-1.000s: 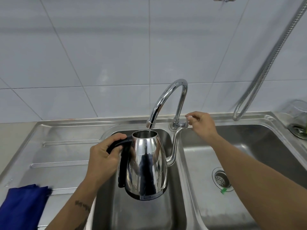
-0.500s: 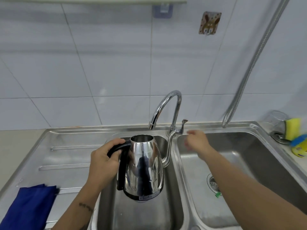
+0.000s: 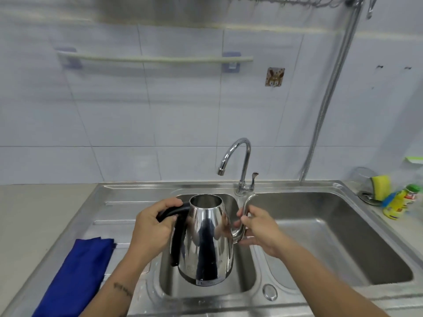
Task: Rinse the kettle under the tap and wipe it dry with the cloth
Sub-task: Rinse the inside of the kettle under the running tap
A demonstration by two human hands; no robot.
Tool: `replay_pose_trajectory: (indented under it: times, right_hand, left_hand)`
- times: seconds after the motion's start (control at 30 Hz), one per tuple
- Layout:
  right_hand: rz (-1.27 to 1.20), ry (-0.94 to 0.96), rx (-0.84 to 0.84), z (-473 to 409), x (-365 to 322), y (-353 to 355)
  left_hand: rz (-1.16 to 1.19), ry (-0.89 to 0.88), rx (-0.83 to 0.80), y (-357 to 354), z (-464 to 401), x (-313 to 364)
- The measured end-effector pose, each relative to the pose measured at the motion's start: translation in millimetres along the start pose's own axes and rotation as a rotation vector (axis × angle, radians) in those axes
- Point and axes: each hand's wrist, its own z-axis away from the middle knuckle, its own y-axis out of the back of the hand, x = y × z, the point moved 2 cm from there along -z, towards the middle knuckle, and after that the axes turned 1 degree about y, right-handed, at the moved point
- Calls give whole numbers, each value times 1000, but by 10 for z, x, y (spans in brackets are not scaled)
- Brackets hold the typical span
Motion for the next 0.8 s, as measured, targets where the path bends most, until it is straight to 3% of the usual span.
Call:
replay_pose_trajectory:
  times: [0.23, 0.43, 0.8]
  right_hand:
    - [0, 173, 39, 378, -57, -337]
    - [-58, 200, 60, 781, -4, -765]
    - [-103, 261, 72, 1112, -275, -2196]
  left_hand:
    - [29, -25, 34, 465, 461, 309]
    - [-40, -50, 10, 936, 738, 381]
    - [-45, -95, 75, 2415, 823, 200]
